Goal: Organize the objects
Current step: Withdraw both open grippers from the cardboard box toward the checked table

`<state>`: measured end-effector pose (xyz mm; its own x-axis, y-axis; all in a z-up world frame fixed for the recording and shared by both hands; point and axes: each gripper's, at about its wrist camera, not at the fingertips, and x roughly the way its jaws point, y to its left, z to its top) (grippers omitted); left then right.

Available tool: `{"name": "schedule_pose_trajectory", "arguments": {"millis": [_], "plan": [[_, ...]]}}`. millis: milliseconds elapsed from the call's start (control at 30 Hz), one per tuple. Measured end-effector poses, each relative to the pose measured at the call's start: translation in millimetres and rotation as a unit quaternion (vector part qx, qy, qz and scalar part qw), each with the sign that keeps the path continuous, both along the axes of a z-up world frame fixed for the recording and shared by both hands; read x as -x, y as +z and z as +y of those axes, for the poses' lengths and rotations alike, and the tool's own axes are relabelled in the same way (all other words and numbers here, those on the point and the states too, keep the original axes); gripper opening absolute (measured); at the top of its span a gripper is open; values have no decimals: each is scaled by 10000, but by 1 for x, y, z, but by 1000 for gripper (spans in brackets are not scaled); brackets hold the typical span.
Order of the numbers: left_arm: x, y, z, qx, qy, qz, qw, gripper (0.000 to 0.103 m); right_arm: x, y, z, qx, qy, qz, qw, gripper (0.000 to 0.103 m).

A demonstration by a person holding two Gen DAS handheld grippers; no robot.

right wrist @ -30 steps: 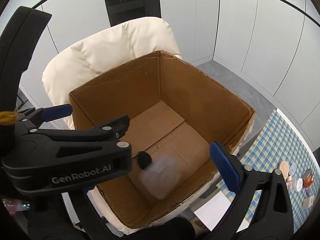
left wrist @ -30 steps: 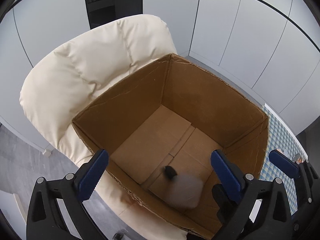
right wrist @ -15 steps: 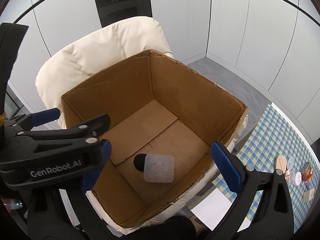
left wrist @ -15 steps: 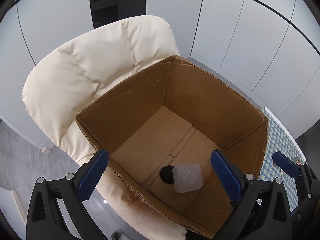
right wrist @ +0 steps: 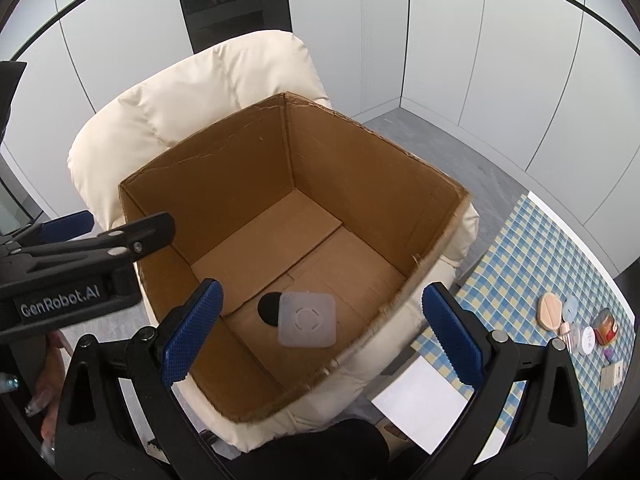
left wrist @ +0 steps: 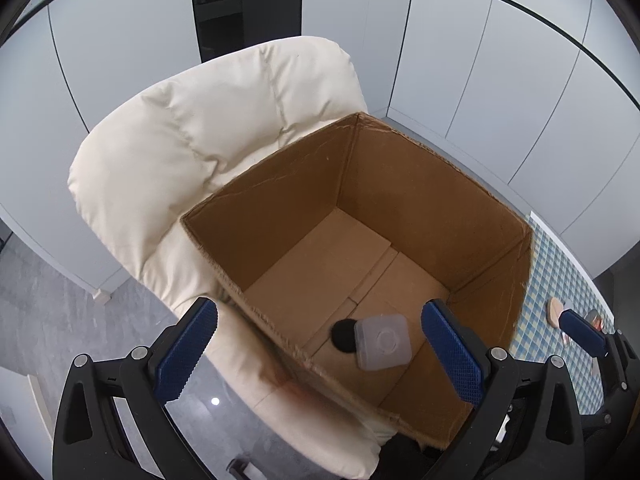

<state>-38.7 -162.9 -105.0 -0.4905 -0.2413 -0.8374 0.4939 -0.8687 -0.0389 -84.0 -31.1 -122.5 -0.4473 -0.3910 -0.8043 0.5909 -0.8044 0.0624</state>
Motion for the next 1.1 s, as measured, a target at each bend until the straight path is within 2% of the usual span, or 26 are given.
{"name": "schedule_pose_trajectory", "arguments": {"millis": [300, 1100], "plan": [[-34, 10, 20, 29, -109, 35, 9999, 102, -21, 9, 29, 0, -75, -46, 10000, 101], [-114, 10, 76, -9, -579, 51, 9983, 102, -119, 29, 101, 53, -203, -187, 9996, 101]]}}
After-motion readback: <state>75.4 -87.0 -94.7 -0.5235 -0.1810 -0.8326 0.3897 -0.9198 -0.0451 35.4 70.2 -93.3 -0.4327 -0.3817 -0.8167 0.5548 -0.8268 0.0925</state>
